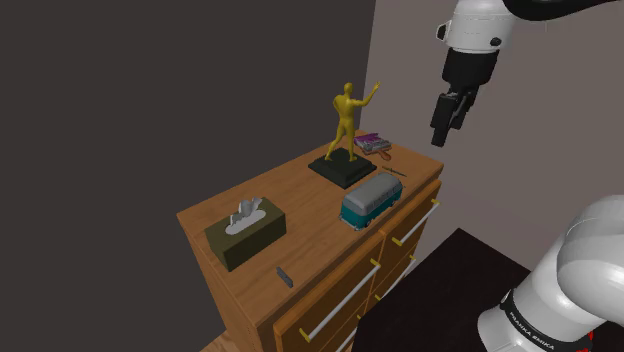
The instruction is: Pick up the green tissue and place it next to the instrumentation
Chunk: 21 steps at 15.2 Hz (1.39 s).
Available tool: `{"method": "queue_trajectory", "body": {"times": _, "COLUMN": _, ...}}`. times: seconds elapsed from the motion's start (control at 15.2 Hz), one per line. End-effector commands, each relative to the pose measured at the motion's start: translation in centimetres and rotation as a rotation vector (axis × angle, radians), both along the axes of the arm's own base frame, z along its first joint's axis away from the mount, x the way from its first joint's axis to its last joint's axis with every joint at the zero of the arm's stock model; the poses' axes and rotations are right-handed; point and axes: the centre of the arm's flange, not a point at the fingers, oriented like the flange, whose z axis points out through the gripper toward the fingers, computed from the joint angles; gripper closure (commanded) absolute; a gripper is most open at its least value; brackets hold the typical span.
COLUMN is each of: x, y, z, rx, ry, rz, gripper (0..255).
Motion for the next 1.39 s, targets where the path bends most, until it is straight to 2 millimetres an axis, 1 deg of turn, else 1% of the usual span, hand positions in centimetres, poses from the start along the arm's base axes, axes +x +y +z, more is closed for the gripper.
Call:
{"method": "queue_trajectory", "body": {"times": 0.0, "x": 0.0, "y": 0.0, "z": 0.0, "rx": 0.000, "ry": 0.000, "rz": 0.000, "gripper": 0}}
{"method": "queue_trajectory", "body": {"times": 0.33, "x": 1.0, "y": 4.5, "z": -3.5, "rx": 0.056, "ry": -0.034, "rz": -0.078, "gripper": 0}}
{"method": "queue_trajectory", "body": {"times": 0.66, "x": 2.6, "y": 9.1, "z": -6.6, "rx": 0.111, "ry": -0.069, "rz": -0.157, "gripper": 0}}
{"method": "queue_trajectory", "body": {"times": 0.99, "x": 4.5, "y": 13.8, "z": -9.5, "rx": 0.167, "ry": -0.103, "rz": -0.235, "gripper": 0}}
{"method": "queue_trajectory", "body": {"times": 1.32, "x": 7.0, "y": 18.4, "z": -12.0, "rx": 0.222, "ry": -0.137, "rz": -0.313, "gripper": 0}}
